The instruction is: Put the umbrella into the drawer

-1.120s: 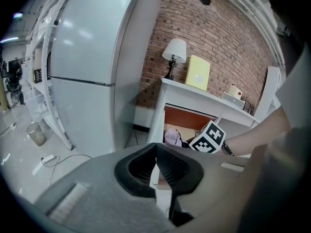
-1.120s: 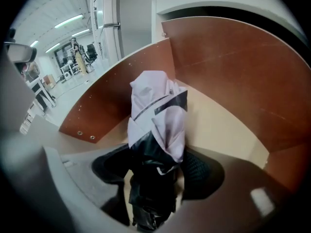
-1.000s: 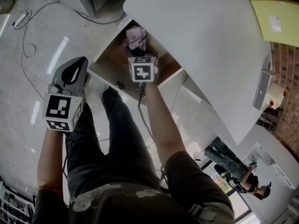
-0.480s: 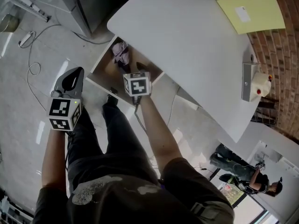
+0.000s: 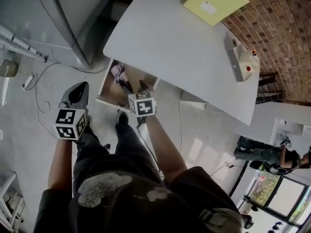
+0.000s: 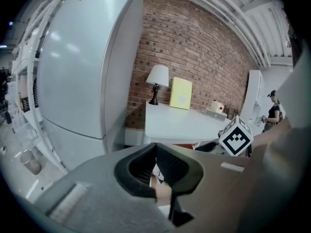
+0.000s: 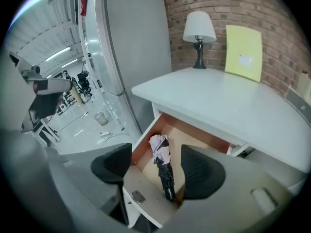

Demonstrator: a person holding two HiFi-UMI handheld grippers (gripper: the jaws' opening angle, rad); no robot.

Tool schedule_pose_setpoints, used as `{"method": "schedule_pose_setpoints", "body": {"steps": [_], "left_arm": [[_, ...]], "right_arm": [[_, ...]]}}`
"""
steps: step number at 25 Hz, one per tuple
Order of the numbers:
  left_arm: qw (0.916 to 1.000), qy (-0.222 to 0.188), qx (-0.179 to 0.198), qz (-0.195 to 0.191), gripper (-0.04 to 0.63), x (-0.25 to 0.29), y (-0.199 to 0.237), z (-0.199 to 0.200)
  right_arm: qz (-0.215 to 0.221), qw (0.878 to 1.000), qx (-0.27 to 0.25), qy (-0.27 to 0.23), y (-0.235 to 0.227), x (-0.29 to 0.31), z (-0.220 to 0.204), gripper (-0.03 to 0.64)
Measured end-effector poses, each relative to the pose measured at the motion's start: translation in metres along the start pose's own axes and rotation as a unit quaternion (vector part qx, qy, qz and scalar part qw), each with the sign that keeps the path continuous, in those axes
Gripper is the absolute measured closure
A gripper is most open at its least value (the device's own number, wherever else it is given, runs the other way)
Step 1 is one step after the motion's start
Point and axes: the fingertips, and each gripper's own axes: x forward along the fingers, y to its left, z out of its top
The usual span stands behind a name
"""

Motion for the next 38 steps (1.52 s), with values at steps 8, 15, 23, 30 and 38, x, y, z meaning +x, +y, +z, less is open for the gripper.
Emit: {"method": "schedule_pose_setpoints", "body": {"steps": [8, 15, 23, 30, 38], "left_arm": [[0.9948, -0.010, 0.052, -0.086, 0.584, -0.025, 0.013, 0.040], [0.9851, -0.040, 0.084, -0.144, 0.584, -0.039, 0.024, 0.068], [0.9658, -0.051, 0.115, -0.226, 0.584, -0.059, 0.014, 0.082], [0.9561, -0.037, 0.113, -0.268, 0.584, -0.067, -0.007, 0.072], [0.9406, -0.027, 0.138, -0.309, 0.584, -0.070, -0.056, 0.061]], "right_arm": [[-0.070, 0.991, 0.049, -0.104, 0.025, -0.066, 0.057, 0.316], [-0.142, 0.972, 0.085, -0.168, 0.041, -0.103, 0.079, 0.443], [-0.220, 0.939, 0.151, -0.216, 0.062, -0.158, 0.082, 0.612], [-0.263, 0.924, 0.188, -0.206, 0.071, -0.192, 0.046, 0.612], [-0.296, 0.906, 0.218, -0.211, 0.066, -0.233, 0.005, 0.612]]}}
